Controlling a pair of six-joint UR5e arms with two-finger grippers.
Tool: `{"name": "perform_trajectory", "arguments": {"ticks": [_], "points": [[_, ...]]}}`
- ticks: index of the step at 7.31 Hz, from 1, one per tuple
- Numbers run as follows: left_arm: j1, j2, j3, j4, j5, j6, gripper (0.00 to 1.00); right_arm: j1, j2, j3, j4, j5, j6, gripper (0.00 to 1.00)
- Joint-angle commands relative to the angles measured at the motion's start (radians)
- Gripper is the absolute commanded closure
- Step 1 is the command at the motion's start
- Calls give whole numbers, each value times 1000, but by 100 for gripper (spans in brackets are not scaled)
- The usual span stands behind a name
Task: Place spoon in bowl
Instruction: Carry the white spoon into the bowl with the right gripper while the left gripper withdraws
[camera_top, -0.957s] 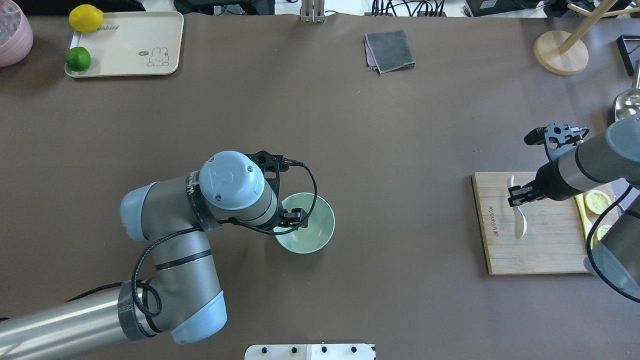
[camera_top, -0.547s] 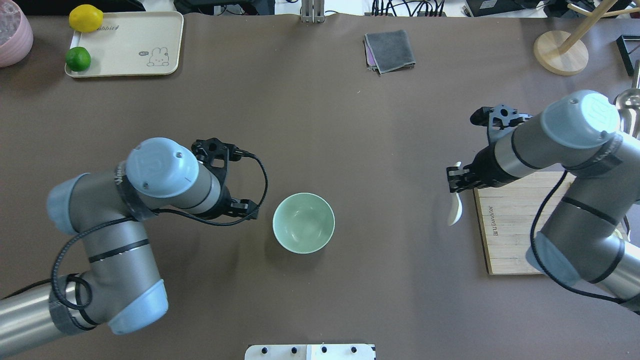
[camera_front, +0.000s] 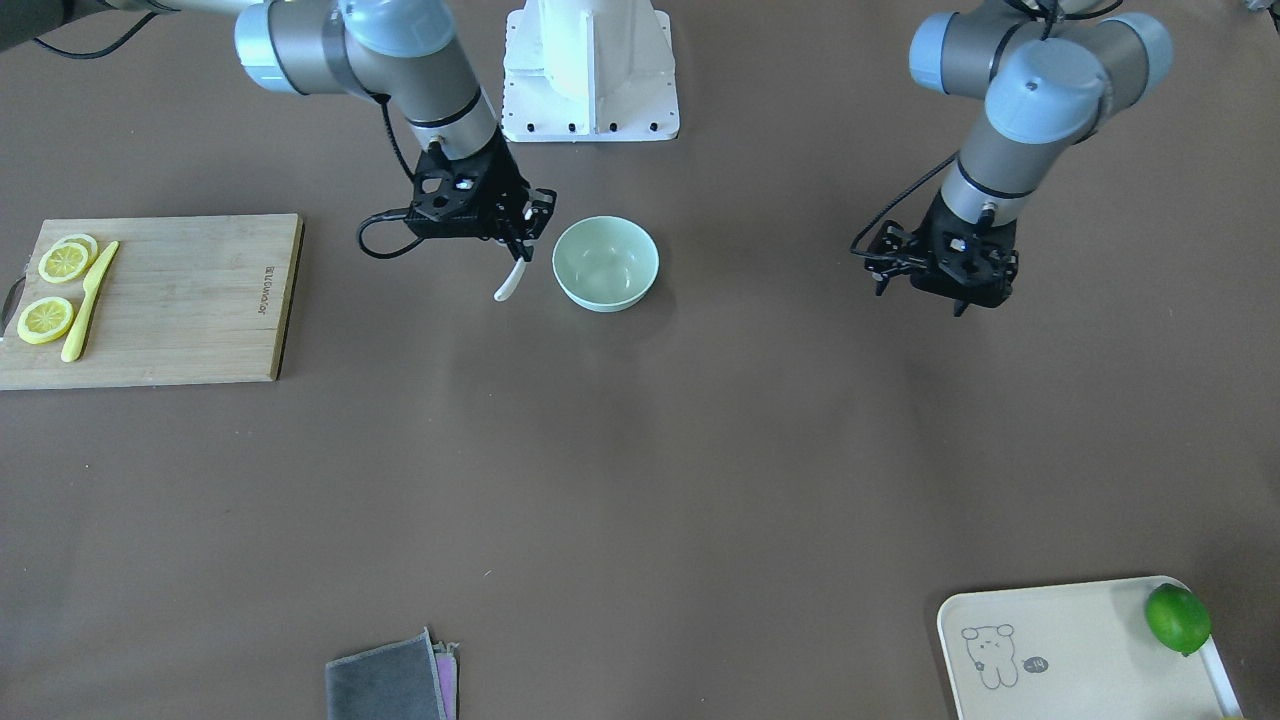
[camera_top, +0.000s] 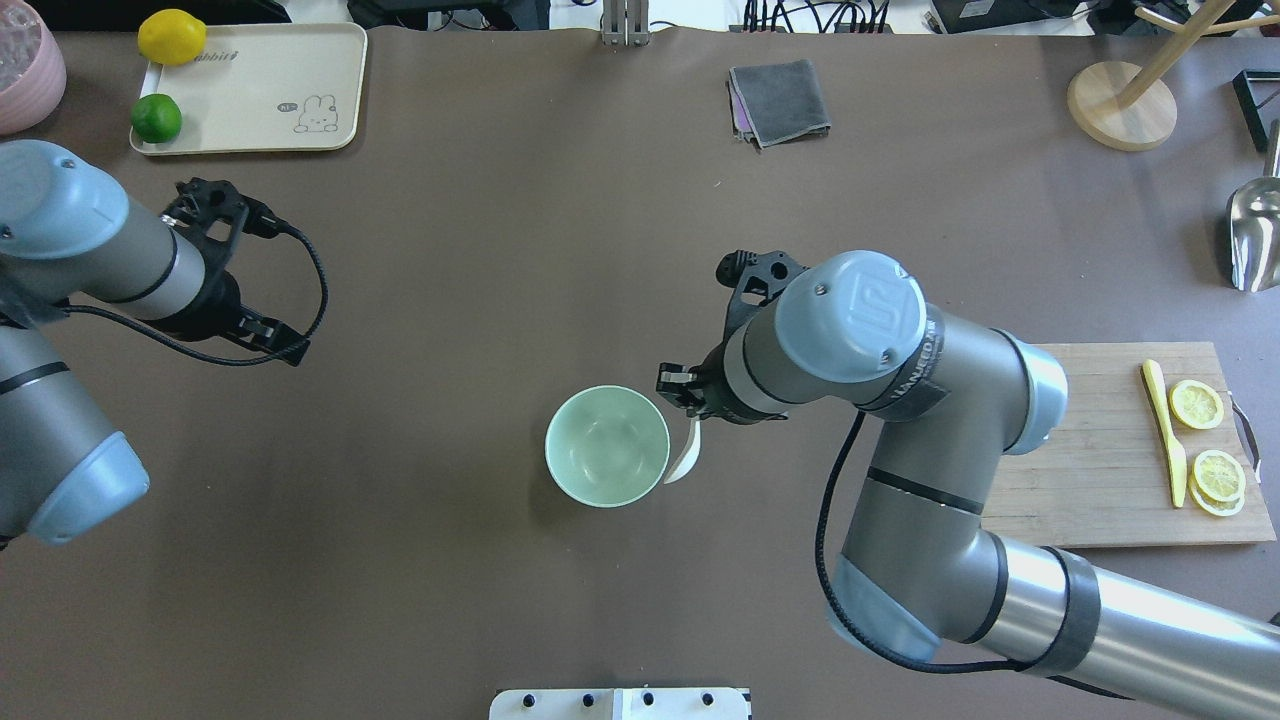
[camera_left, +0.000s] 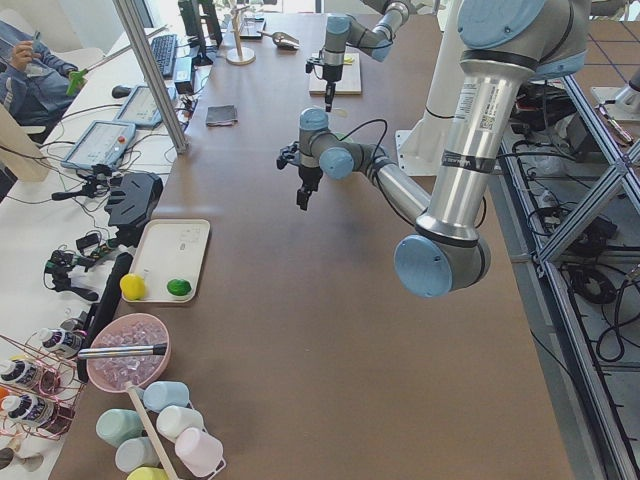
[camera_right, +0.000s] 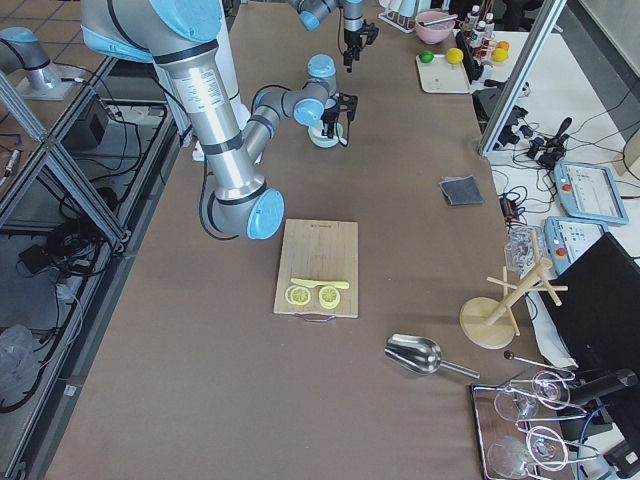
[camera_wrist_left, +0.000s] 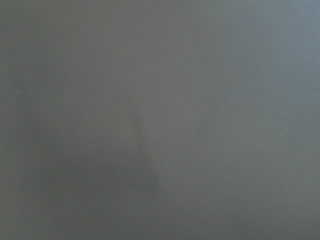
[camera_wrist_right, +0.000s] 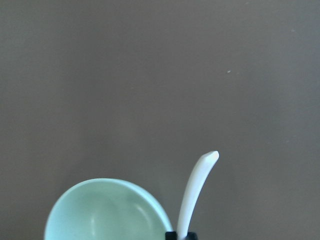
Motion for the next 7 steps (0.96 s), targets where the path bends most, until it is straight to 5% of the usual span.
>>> {"name": "perform_trajectory", "arguments": {"ticks": [1,3,4,6,7], "points": [[-80,40,9,-8,-36,62,3,-55,112,-99,-4,-80,70,100],[-100,62,7,-8,-36,63,3,-66,123,-121,2,-111,83,100],[-107,63,9,-8,-36,63,3,-54,120,-121,2,-111,72,1],[-138,65,18,-3,-37,146,3,18,94,-109,-7,-58,39,0],[-208,107,36,-4,-58,275,3,101,3,-40,-9,43,-15,0]]}}
